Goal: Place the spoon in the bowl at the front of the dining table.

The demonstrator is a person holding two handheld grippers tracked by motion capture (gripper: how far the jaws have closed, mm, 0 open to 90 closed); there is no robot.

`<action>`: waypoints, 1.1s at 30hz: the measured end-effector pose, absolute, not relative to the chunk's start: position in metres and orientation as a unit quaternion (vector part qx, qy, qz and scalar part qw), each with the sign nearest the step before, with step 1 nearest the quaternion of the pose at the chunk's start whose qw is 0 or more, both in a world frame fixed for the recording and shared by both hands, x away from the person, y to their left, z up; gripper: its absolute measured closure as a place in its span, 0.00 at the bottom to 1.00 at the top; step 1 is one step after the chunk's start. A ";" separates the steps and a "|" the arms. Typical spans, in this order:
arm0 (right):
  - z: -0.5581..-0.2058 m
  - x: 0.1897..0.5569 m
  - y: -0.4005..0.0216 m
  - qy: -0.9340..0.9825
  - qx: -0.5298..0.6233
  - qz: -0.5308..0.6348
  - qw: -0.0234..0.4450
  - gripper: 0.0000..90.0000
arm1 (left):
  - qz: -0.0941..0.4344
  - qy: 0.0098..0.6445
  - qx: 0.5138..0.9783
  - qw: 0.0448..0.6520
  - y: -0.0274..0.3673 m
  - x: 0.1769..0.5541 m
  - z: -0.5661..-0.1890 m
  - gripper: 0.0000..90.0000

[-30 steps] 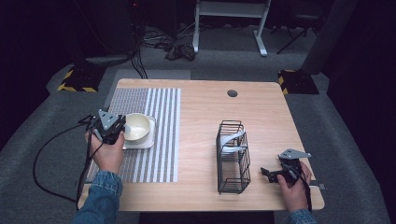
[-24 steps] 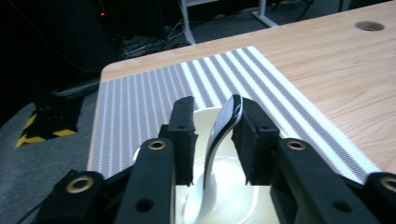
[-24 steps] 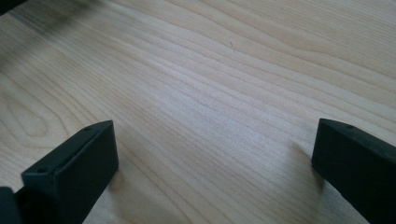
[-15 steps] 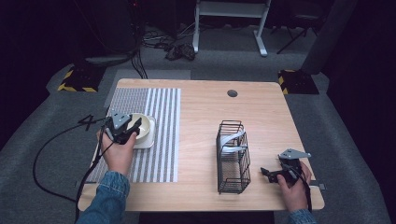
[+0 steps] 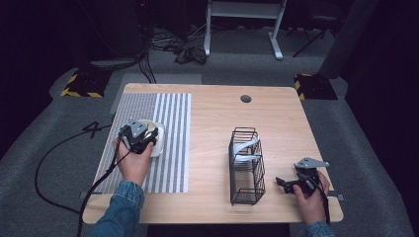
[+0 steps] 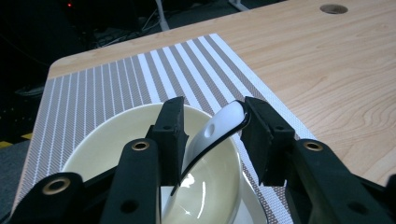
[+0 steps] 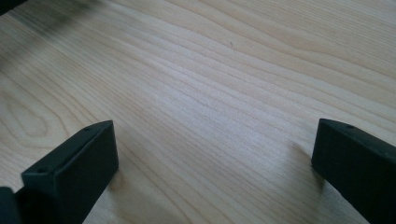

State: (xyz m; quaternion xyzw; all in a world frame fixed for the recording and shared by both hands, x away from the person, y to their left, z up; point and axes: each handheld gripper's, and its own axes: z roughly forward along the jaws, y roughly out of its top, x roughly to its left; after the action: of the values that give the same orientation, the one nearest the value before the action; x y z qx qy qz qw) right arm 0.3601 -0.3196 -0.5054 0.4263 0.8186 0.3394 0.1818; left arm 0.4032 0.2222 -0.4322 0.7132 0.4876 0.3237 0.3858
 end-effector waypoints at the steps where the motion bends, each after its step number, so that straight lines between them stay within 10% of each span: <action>1: -0.505 0.360 -0.320 0.819 0.426 0.339 0.182 0.00 | 0.323 0.489 0.713 0.386 0.221 0.404 -0.433 0.64; 33: -0.505 0.360 -0.320 0.819 0.426 0.339 0.182 0.00 | 0.304 0.475 0.721 0.402 0.210 0.396 -0.438 0.40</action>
State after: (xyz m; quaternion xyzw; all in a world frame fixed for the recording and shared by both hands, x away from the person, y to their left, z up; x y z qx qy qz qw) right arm 0.3600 -0.3196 -0.5053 0.4264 0.8185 0.3394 0.1817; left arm 0.3963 0.2099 -0.4378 0.7211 0.4754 0.3040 0.4021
